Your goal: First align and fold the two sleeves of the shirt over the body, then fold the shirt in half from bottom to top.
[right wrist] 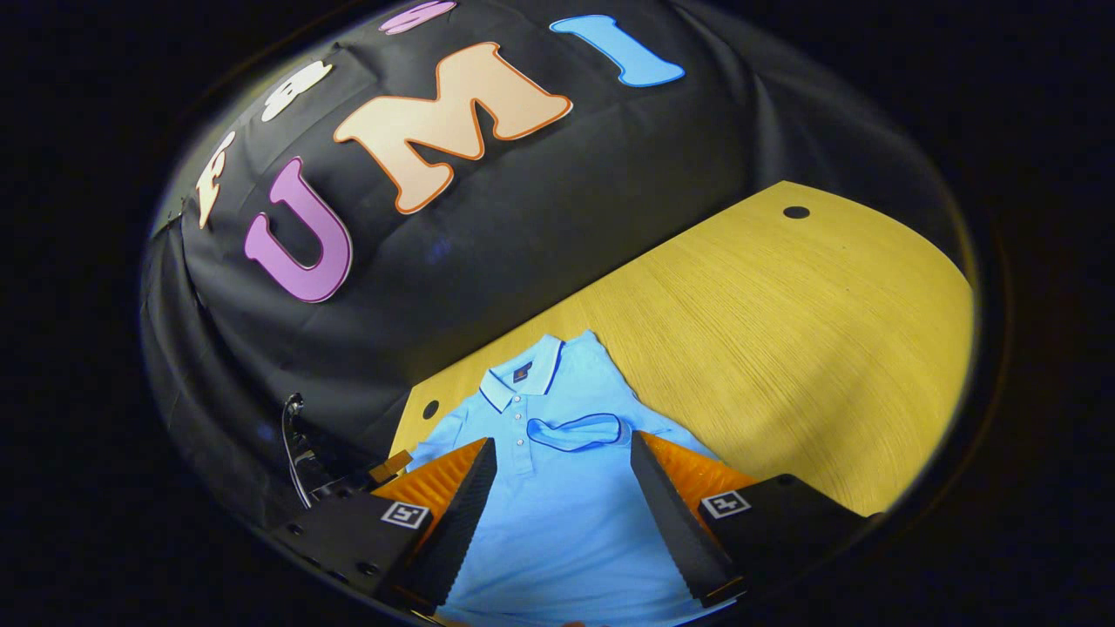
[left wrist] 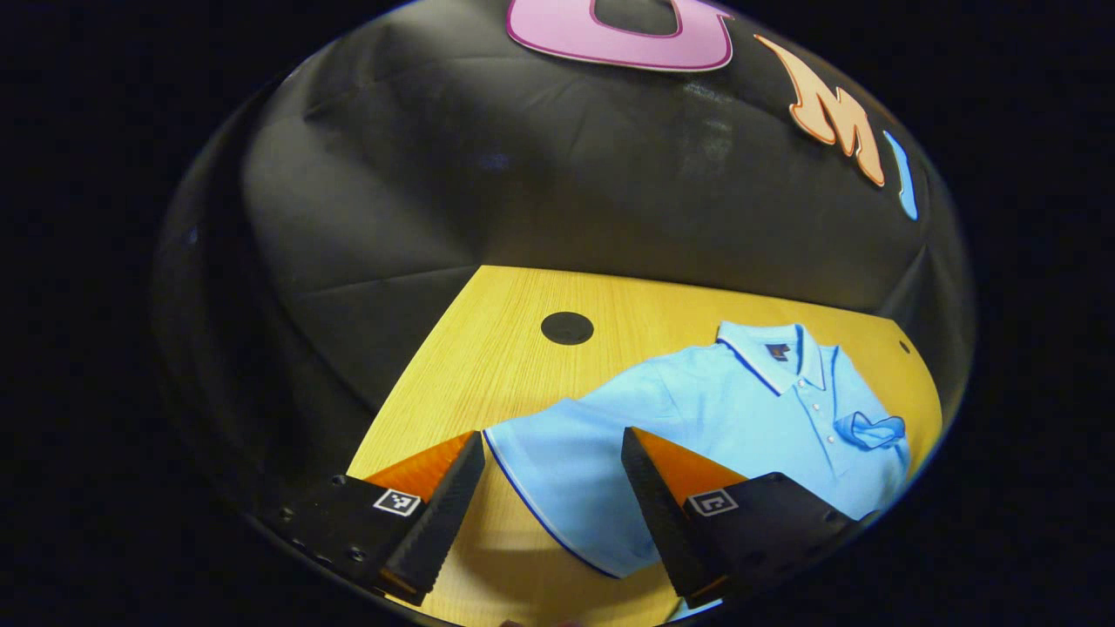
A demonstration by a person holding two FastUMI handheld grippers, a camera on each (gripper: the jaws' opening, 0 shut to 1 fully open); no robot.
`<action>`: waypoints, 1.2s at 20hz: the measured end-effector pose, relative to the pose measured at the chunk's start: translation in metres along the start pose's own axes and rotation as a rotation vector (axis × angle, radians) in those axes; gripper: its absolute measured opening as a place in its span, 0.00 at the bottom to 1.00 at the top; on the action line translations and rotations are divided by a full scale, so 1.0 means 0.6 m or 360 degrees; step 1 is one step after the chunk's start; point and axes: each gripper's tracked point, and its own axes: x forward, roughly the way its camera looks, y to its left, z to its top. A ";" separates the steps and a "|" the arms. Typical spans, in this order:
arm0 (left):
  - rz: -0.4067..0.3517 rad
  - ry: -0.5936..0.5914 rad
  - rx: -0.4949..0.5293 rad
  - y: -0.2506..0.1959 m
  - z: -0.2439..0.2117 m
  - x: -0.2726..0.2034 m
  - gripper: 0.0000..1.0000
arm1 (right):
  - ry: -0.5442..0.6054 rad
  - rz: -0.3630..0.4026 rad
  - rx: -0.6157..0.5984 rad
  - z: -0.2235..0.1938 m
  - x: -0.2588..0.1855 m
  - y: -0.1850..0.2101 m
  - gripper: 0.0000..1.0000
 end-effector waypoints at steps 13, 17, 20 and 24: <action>-0.0021 0.0048 0.0033 0.001 -0.016 0.029 0.77 | -0.0083 -0.0072 0.0079 0.040 -0.022 -0.024 0.97; -0.0104 0.0037 0.0033 -0.029 -0.015 0.033 0.37 | -0.0061 -0.0084 0.0052 0.030 -0.024 -0.031 0.97; -0.0189 0.0002 -0.0011 -0.039 -0.010 0.038 0.14 | -0.0050 -0.0072 0.0048 0.025 -0.023 -0.025 0.97; -0.0241 0.0002 -0.0057 -0.048 -0.011 0.031 0.00 | -0.0043 -0.0087 0.0021 0.019 -0.020 -0.031 0.97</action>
